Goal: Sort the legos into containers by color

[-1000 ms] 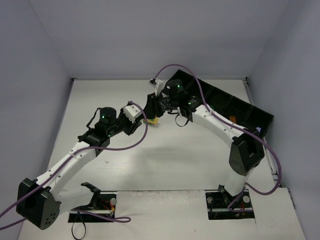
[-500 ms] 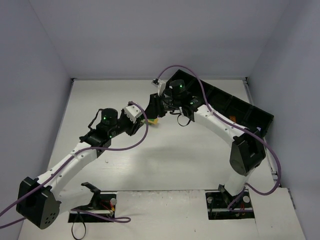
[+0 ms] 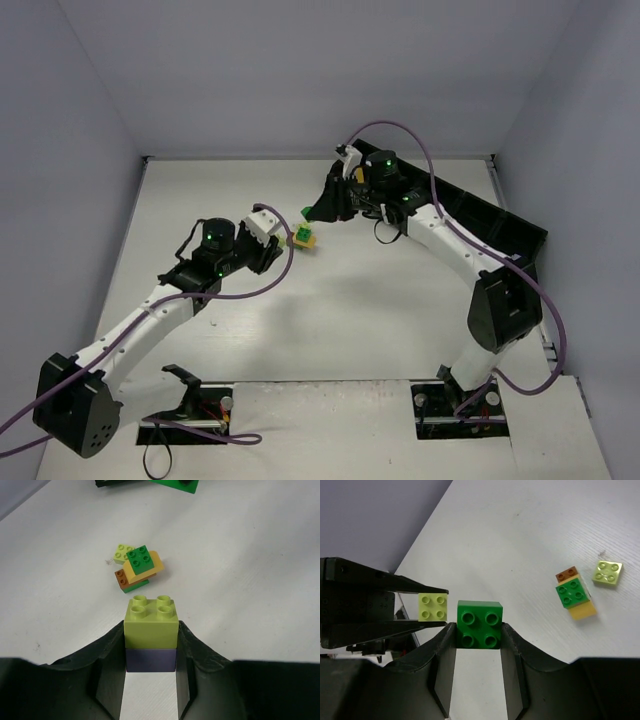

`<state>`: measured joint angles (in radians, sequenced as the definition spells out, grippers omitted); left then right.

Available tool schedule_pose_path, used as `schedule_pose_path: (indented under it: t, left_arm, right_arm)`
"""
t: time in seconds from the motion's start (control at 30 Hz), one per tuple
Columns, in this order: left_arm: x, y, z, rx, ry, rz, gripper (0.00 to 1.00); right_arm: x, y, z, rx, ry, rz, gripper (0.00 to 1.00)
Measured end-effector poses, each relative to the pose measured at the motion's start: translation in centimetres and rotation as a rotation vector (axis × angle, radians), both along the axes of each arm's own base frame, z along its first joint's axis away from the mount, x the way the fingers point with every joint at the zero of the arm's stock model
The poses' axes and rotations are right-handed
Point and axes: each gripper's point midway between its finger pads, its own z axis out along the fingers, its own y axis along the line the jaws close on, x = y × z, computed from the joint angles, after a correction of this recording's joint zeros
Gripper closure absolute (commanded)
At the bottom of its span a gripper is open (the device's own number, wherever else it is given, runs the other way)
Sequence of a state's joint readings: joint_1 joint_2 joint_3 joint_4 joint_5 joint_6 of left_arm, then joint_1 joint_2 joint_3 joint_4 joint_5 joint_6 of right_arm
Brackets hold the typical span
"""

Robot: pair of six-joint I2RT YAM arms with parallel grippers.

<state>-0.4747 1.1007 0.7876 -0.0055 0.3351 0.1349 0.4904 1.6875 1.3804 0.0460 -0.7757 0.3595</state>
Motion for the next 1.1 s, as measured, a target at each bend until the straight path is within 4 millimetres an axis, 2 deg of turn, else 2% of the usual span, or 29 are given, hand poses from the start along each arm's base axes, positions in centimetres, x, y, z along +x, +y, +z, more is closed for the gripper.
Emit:
schedule_pose_path:
  t: [0.17, 0.23, 0.33, 0.4, 0.43, 0.57, 0.67, 0.7, 0.73, 0.77, 0.8, 0.83, 0.87, 0.9, 0.97, 1.1]
  left_arm:
    - [0.0, 0.0, 0.0, -0.008, 0.008, 0.005, 1.0]
    - [-0.1, 0.0, 0.1, -0.01, 0.008, 0.005, 1.0]
    - [-0.3, 0.1, 0.5, -0.016, -0.001, 0.005, 1.0]
    - [-0.5, 0.2, 1.0, -0.022, -0.012, 0.004, 1.0]
    - [-0.6, 0.2, 1.2, -0.026, -0.017, 0.002, 1.0]
    - [-1.2, 0.3, 2.4, -0.044, -0.045, -0.009, 1.0]
    - [-1.8, 0.4, 2.9, -0.05, -0.05, -0.022, 1.0]
    - [-2.0, 0.4, 3.0, -0.051, -0.05, -0.026, 1.0]
    - [-2.2, 0.4, 3.0, -0.051, -0.048, -0.028, 1.0]
    - [-2.5, 0.4, 3.1, -0.052, -0.045, -0.036, 1.0]
    - [-2.5, 0.4, 3.1, -0.053, -0.044, -0.038, 1.0]
    - [-2.7, 0.3, 3.0, -0.054, -0.041, -0.044, 1.0]
    - [-2.7, 0.3, 3.1, -0.056, -0.04, -0.049, 1.0]
    - [-2.8, 0.2, 3.1, -0.057, -0.039, -0.053, 1.0]
    - [-2.9, 0.1, 3.1, -0.06, -0.037, -0.061, 1.0]
    - [-3.1, -0.1, 3.1, -0.062, -0.038, -0.08, 1.0]
  right_arm:
    - [1.4, -1.9, -0.9, -0.065, -0.033, -0.101, 1.0]
    - [3.3, -3.9, -1.4, -0.129, -0.062, -0.217, 1.0]
    - [7.1, -8.9, -2.4, -0.245, -0.098, -0.465, 1.0]
    - [9.3, -13.2, -3.4, -0.331, -0.106, -0.642, 0.96]
    - [10.1, -15.5, -3.9, -0.373, -0.106, -0.724, 0.89]
    - [12.1, -23.2, -5.2, -0.51, -0.1, -0.986, 0.87]
    - [13.0, -26.5, -7.4, -0.587, -0.062, -1.089, 0.85]
    - [13.3, -27.6, -8.7, -0.617, -0.037, -1.119, 0.77]
    - [13.6, -29.4, -11.9, -0.679, 0.022, -1.155, 0.63]
    - [13.5, -29.5, -12.0, -0.681, 0.024, -1.156, 0.63]
    - [13.8, -30.4, -13.9, -0.721, 0.063, -1.168, 0.55]
    - [13.8, -30.4, -14.0, -0.723, 0.065, -1.169, 0.47]
    - [14.0, -30.8, -14.7, -0.736, 0.079, -1.174, 0.47]
    - [14.1, -30.9, -15.1, -0.737, 0.089, -1.179, 0.41]
    - [14.2, -31.1, -15.5, -0.744, 0.099, -1.18, 0.36]
    - [14.6, -30.9, -14.9, -0.729, 0.09, -1.166, 0.35]
